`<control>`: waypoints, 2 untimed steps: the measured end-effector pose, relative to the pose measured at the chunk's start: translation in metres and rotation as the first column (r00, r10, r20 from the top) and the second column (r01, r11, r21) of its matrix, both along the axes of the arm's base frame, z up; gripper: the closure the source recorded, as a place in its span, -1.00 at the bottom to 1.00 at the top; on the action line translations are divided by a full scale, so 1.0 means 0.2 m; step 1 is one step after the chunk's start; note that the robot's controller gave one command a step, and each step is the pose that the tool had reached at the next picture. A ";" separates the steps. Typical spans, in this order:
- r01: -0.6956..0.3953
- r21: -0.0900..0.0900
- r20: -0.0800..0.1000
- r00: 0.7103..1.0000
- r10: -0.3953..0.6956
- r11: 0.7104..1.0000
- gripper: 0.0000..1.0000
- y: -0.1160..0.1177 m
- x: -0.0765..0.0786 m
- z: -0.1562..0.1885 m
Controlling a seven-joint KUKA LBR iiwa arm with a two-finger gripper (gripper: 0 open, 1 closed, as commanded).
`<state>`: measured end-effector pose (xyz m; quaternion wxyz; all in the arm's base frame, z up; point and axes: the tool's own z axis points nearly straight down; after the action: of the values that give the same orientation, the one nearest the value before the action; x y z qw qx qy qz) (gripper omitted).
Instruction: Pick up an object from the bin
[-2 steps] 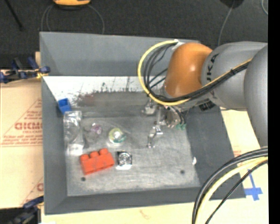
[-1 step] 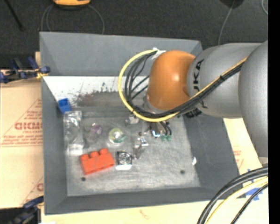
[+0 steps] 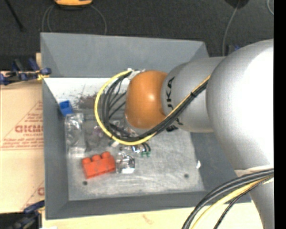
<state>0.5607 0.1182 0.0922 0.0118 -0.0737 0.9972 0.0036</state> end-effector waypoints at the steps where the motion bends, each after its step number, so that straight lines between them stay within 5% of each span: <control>1: 0.032 -0.004 -0.009 0.999 -0.032 0.999 -1.00 0.20 -0.18 -0.09; 2: 0.032 -0.003 -0.002 0.999 -0.032 0.999 1.00 0.20 -0.17 -0.08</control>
Offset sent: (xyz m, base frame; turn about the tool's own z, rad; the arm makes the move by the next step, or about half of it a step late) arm -0.0398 0.0379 -0.0222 0.0347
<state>0.5274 0.1572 0.0762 0.0107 -0.0578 0.9983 0.0021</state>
